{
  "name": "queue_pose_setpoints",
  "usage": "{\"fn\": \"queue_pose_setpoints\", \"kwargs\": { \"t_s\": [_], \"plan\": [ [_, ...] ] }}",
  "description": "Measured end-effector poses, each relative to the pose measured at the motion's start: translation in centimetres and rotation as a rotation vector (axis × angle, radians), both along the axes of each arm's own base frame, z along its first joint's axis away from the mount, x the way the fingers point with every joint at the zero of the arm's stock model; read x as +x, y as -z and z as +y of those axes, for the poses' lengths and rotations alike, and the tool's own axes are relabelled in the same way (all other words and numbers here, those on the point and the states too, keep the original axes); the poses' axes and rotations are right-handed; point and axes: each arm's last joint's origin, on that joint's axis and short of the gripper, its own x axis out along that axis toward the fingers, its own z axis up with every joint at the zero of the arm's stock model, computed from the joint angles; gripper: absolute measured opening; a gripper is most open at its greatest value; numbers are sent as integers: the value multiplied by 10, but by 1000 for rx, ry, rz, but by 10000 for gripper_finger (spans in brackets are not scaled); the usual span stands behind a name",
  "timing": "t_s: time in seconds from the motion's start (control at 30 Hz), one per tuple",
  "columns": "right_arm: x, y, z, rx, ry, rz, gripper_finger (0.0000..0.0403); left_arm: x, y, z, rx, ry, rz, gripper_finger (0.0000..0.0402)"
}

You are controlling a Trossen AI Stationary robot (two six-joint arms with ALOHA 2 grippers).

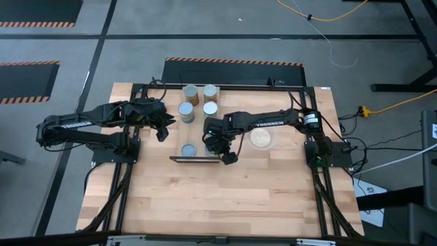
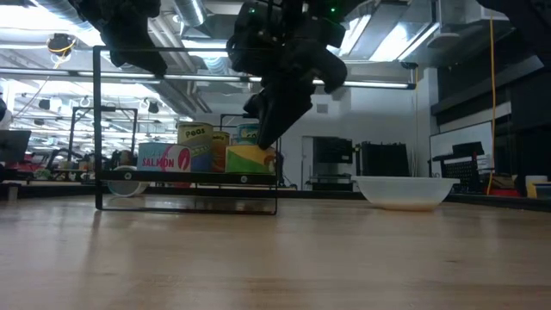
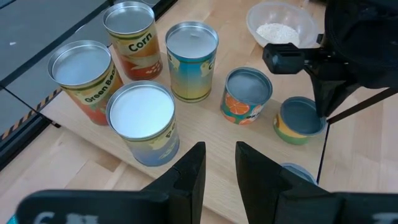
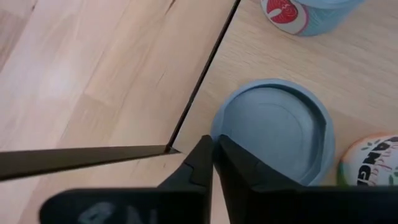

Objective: Pick and place cans onto a shelf

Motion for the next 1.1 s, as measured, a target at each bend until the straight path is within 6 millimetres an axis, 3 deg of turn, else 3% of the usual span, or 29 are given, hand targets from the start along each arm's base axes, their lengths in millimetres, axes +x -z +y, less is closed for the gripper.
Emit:
{"fn": "queue_pose_setpoints", "kwargs": {
  "t_s": [0.3, 0.63, 0.87, 1.1],
  "plan": [
    [1, -1, 0, 12, 1, -12, 35, 0, 0, 0, 0, 0, 0, 80],
    [2, -1, 1, 46, -2, -25, 100, 0, 0, 0, 0, 0, 0, 80],
    [3, -3, 1, 50, 4, -22, 108, 0, 0, 0, 0, 0, 0, 80],
    [3, -26, 1, -37, -200, -63, 108, 0, 0, 0, 0, 0, 0, 80]
  ]
}}
